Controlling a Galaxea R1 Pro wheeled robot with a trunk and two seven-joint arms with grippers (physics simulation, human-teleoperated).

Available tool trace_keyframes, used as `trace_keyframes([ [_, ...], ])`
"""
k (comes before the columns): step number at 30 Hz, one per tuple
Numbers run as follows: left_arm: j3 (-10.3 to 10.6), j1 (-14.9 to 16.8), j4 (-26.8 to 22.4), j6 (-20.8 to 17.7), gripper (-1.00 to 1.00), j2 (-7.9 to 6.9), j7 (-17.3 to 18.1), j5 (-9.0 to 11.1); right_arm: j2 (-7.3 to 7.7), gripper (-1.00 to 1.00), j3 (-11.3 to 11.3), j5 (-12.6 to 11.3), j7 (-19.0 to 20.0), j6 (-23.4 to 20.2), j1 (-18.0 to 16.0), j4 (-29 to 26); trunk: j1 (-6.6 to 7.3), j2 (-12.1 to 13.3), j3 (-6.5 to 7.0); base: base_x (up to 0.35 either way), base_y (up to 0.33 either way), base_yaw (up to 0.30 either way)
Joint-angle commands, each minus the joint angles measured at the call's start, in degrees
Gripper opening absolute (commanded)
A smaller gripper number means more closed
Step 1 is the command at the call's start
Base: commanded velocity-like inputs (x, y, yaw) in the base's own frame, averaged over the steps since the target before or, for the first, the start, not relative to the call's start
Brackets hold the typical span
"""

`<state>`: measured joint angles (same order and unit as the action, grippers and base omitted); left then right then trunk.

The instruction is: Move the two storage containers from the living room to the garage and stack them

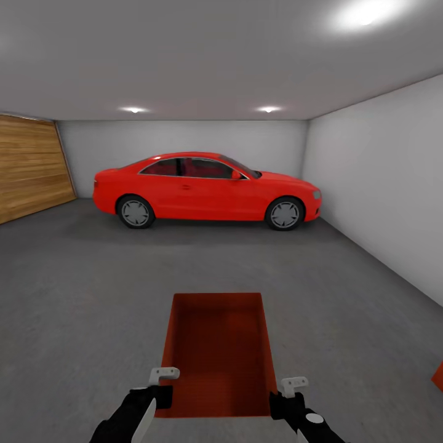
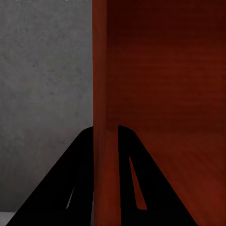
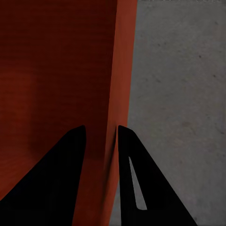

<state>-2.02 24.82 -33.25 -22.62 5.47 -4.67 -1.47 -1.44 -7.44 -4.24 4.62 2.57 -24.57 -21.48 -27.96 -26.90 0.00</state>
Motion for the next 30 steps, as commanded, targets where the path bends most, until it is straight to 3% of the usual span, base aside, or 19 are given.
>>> trace_keyframes([
  [1, -2.2, 0.05, -0.07, -0.41, -1.0, 0.07, -0.34, -1.34, 0.04, -1.0, -3.11, 0.41, 0.22, 0.25, 0.05, -0.14, -0.02, -0.04, -0.01, 0.036, 0.0, 0.0],
  [30, -2.2, 0.05, -0.07, -0.41, -1.0, 0.16, -0.34, -1.3, 0.04, -1.0, -3.11, 0.45, 0.22, 0.25, 0.05, -0.14, -0.02, -0.04, -0.01, 0.06, 0.0, 0.0],
])
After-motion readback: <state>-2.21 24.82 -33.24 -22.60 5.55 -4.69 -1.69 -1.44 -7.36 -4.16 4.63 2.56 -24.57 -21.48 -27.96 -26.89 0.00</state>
